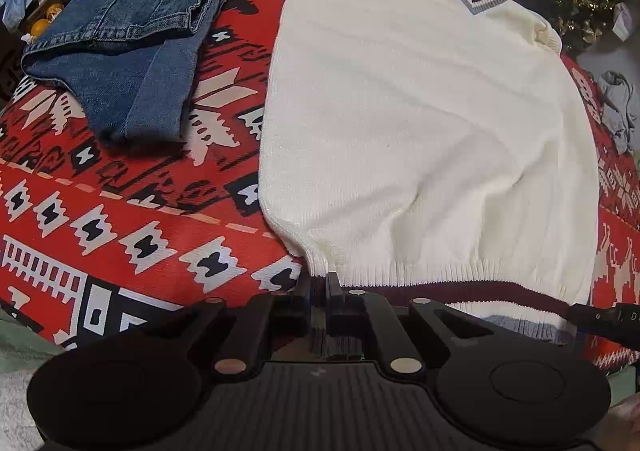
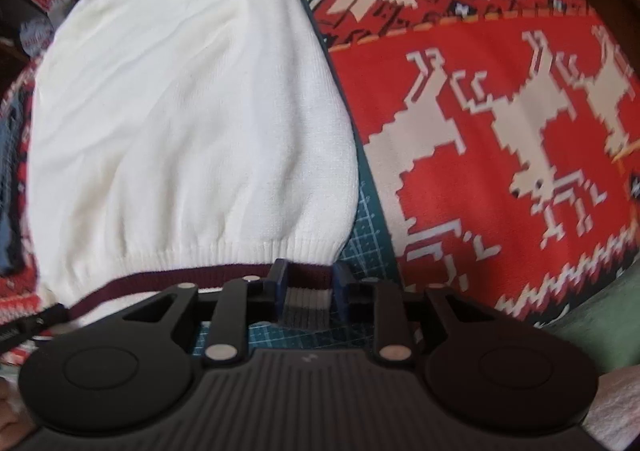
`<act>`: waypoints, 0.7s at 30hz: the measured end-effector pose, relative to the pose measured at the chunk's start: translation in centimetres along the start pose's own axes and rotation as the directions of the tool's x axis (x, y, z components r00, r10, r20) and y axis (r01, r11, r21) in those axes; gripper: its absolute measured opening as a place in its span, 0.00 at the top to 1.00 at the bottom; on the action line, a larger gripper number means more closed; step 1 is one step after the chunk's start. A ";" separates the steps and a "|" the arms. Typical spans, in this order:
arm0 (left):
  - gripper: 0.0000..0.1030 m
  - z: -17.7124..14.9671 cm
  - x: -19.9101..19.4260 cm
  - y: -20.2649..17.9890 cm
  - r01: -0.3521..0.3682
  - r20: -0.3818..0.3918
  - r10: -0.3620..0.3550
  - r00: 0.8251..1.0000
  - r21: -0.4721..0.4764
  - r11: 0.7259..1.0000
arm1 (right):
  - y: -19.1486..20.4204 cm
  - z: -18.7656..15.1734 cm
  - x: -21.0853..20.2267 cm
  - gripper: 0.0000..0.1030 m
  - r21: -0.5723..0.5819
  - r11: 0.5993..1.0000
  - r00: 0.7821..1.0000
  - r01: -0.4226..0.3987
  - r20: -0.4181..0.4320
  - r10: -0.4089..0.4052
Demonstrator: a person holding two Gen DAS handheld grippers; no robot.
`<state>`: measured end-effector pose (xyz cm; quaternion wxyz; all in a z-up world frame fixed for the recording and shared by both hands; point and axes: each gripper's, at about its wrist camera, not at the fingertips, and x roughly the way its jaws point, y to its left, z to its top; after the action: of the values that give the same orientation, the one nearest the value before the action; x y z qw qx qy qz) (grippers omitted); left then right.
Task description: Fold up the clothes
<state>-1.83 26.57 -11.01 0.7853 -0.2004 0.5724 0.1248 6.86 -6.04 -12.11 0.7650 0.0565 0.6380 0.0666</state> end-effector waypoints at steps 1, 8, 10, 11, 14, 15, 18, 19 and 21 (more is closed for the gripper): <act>0.94 -0.1 0.0 -0.1 -0.006 0.003 0.006 1.000 0.005 1.000 | 0.1 -0.1 -0.1 0.87 -0.005 1.000 1.000 0.013 0.004 -0.013; 0.94 -1.0 -2.4 1.0 -0.031 0.089 0.033 0.995 -0.019 0.999 | -2.5 -0.2 -1.2 0.96 0.105 0.990 0.995 0.093 0.013 -0.095; 0.94 -1.5 -2.5 1.5 -0.028 0.074 0.031 0.997 -0.043 0.999 | -3.8 -0.5 -1.7 0.96 0.158 0.984 0.996 0.086 0.000 -0.088; 0.94 -1.7 -2.5 1.8 -0.029 0.064 0.032 0.997 -0.056 0.998 | -4.1 -0.9 -2.0 0.96 0.166 0.982 0.996 0.090 0.004 -0.092; 0.94 -2.3 -2.7 2.9 0.005 0.044 0.000 0.999 -0.113 0.994 | -4.7 -1.6 -2.7 0.96 0.190 0.976 0.994 0.106 0.002 -0.109; 0.94 -2.4 -2.8 3.3 0.018 0.041 -0.013 0.999 -0.137 0.990 | -4.9 -1.8 -2.8 0.96 0.198 0.974 0.993 0.113 -0.002 -0.115; 0.94 -2.7 -2.7 4.0 0.017 0.006 -0.016 1.000 -0.176 0.984 | -5.5 -2.4 -3.2 0.96 0.222 0.966 0.991 0.131 -0.013 -0.132; 0.94 -3.0 -2.5 3.9 -0.006 -0.013 0.004 1.000 -0.173 0.985 | -5.5 -2.6 -3.0 0.96 0.230 0.963 0.990 0.140 -0.031 -0.136; 0.94 -3.4 -2.0 3.1 -0.063 -0.039 0.058 0.998 -0.139 0.988 | -5.6 -2.6 -2.5 0.96 0.241 0.958 0.988 0.156 -0.061 -0.145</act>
<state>-6.71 27.83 -10.57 0.7549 -0.2397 0.5818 0.1848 4.06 -12.00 -11.16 0.7414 0.1005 0.6598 -0.0699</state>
